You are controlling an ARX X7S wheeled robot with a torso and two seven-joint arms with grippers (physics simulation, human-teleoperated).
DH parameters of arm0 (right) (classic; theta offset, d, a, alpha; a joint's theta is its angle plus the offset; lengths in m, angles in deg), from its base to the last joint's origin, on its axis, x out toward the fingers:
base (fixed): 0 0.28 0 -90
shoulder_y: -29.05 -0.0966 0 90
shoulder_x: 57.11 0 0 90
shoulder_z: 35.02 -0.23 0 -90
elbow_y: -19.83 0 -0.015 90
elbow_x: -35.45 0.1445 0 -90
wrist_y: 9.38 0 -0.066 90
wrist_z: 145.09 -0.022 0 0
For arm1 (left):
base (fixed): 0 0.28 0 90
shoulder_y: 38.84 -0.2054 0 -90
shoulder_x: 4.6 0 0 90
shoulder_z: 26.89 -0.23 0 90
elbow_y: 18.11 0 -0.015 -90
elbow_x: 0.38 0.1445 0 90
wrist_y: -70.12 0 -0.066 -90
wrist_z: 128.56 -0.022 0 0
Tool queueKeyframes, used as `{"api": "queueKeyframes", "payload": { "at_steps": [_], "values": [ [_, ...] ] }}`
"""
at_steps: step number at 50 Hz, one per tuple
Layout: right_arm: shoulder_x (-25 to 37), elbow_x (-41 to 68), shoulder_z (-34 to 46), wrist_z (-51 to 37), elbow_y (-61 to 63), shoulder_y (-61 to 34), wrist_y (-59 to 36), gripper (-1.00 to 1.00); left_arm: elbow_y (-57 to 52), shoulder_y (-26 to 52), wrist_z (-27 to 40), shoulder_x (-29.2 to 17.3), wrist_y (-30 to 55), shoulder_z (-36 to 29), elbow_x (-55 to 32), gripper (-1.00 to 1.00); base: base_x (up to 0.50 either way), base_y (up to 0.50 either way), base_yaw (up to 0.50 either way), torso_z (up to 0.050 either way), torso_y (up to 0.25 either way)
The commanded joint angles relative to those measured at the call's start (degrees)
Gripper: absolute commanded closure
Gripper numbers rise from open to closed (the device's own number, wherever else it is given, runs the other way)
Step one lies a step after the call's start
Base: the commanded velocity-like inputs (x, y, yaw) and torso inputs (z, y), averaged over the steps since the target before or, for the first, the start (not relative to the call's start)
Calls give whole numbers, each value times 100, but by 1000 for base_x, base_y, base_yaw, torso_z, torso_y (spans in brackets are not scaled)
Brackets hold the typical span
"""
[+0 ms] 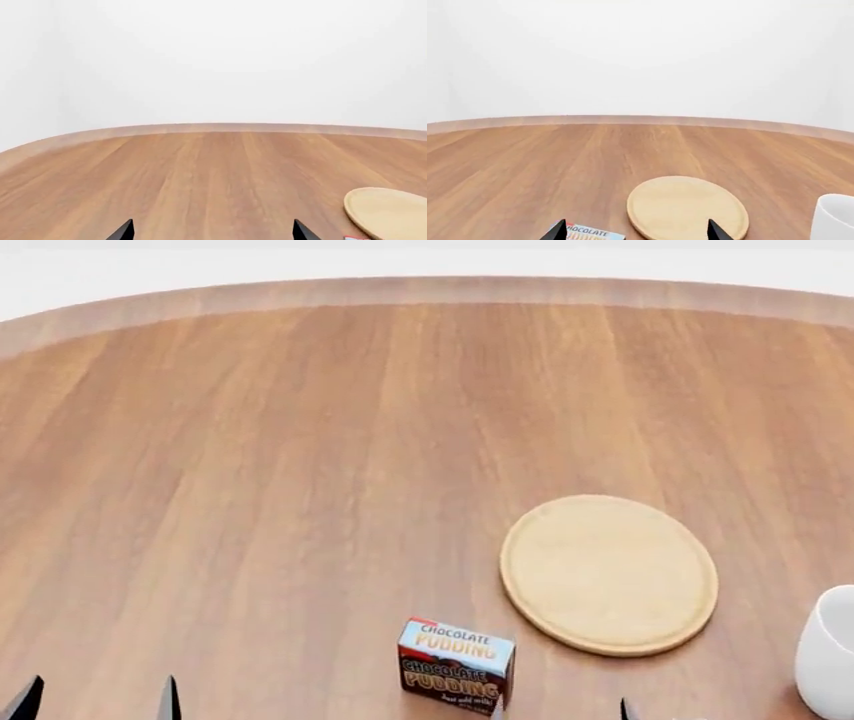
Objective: Put the chocolate pudding to the left of the plate.
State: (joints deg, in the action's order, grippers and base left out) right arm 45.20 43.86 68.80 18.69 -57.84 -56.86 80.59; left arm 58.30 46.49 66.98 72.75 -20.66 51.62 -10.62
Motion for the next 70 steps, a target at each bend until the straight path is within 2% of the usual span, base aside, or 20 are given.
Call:
{"api": "queueKeyframes", "payload": {
  "at_steps": [1, 70],
  "values": [
    [42, 29, 38, -40, 24, 6, -9, -100, -1, 4, 57, -47, -16, -49, -34, -100, 211, 0, 0, 0, 0],
    [208, 107, 264, -201, 5, -61, -2, -100, 32, 43, 233, -205, -74, -245, -136, -100, 208, 0, 0, 0, 0]
  ]
}}
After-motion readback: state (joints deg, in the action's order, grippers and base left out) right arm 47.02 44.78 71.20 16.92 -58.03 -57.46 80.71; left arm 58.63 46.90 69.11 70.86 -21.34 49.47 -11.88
